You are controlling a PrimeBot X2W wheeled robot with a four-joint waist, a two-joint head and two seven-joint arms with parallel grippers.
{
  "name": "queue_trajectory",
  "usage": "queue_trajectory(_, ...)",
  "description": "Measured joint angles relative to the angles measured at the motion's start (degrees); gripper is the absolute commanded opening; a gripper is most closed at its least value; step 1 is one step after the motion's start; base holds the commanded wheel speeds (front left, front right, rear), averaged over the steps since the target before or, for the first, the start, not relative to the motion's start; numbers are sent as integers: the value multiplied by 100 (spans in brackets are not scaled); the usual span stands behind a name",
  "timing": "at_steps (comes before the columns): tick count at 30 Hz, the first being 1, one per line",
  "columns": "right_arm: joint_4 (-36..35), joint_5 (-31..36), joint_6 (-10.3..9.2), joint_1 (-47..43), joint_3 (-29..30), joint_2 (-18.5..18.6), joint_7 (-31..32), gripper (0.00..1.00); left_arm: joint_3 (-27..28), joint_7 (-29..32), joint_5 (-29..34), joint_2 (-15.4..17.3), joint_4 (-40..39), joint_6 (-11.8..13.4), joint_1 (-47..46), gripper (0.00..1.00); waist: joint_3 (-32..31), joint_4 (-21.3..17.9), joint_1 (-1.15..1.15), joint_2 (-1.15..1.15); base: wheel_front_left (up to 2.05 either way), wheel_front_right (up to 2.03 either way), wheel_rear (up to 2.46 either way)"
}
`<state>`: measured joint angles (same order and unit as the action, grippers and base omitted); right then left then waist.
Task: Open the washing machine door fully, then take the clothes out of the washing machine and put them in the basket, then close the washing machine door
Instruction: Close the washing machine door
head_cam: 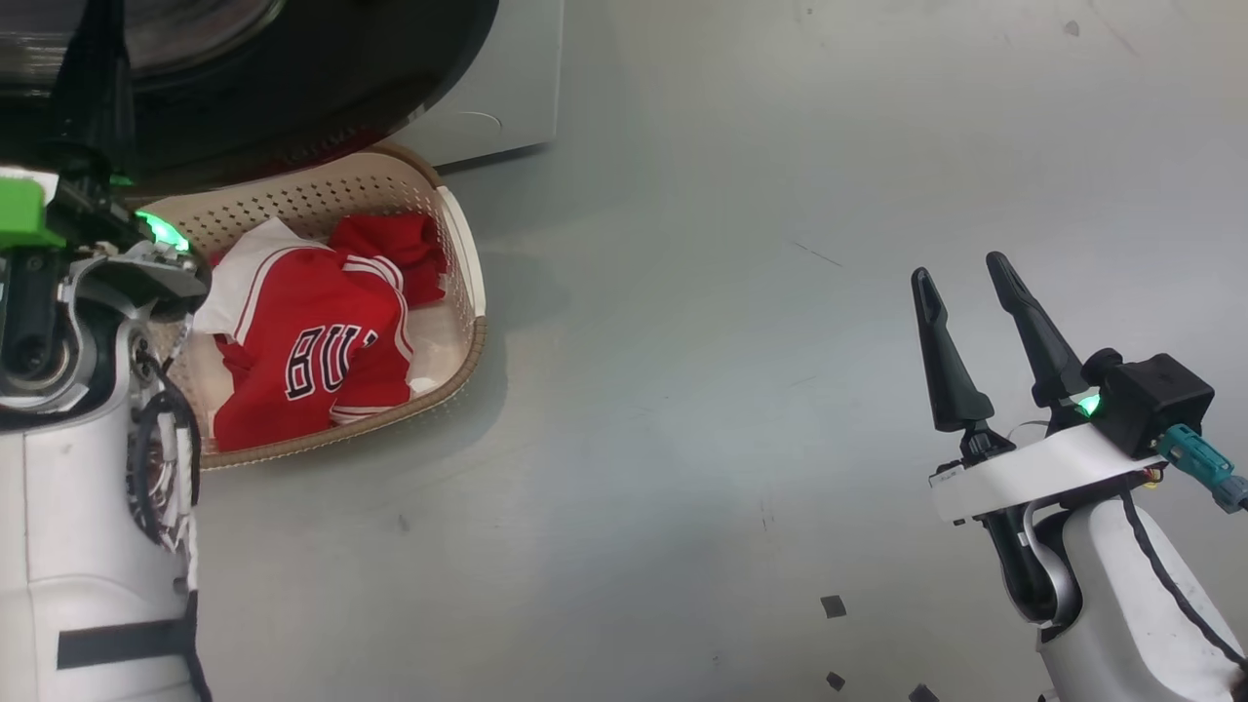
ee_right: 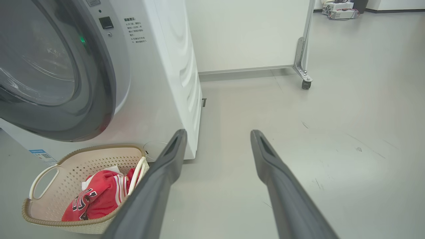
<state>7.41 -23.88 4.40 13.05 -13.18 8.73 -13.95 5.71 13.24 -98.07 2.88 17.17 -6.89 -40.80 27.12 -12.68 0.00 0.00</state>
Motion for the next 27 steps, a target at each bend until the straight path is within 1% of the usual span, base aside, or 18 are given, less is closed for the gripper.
queue_trajectory(1,9,9,-1,-1,11,14,0,100,63,-68,-2,-13,-93,0,87,12,-18,35,0,0,0,0,0)
queue_trajectory(2,22,20,-1,-2,19,34,0,100,119,-112,-8,-20,-182,0,177,23,-38,70,0,0,0,0,0)
queue_trajectory(3,34,26,-1,-3,26,49,0,100,157,-164,-9,-25,-271,0,275,46,-61,105,0,0,0,0,0)
queue_trajectory(4,45,26,-1,-4,33,58,0,100,180,-209,-9,-32,-356,0,365,74,-86,140,0,0,0,0,0)
queue_trajectory(5,51,26,-2,-5,46,64,0,100,204,-243,-9,-45,-438,0,455,89,-111,175,0,0,0,0,0)
queue_trajectory(6,62,26,-3,-6,60,74,-1,100,226,-309,-8,-66,-513,0,542,100,-139,212,0,0,0,0,0)
queue_trajectory(12,137,43,-15,-34,82,121,-5,100,254,-634,152,-99,-867,0,1159,100,-360,401,0,0,0,0,0)
queue_trajectory(14,152,54,-45,-68,93,138,-5,100,242,-784,428,-100,-944,0,1361,100,-442,462,0,0,0,0,0)
queue_trajectory(16,181,79,-47,-90,101,158,-5,100,236,-909,459,-101,-1057,0,1555,100,-526,522,0,0,0,0,0)
queue_trajectory(18,197,85,-52,-118,109,170,-7,100,208,-1103,728,-101,-1171,0,1733,100,-615,580,0,0,0,0,0)
queue_trajectory(20,216,85,-59,-174,122,176,-5,100,171,-1269,853,-101,-1252,0,1898,100,-706,637,0,0,0,0,0)
queue_trajectory(22,224,86,-101,-231,135,185,-7,100,34,-1418,1273,-100,-1312,0,2093,100,-799,694,0,0,0,0,0)
queue_trajectory(26,236,87,-113,-350,165,218,-5,100,-328,-1696,2069,-99,-1473,0,2441,100,-976,813,0,0,0,0,0)
queue_trajectory(27,243,91,-153,-378,169,221,-7,100,-400,-1782,2283,-96,-1504,0,2516,100,-1020,842,0,0,0,0,0)
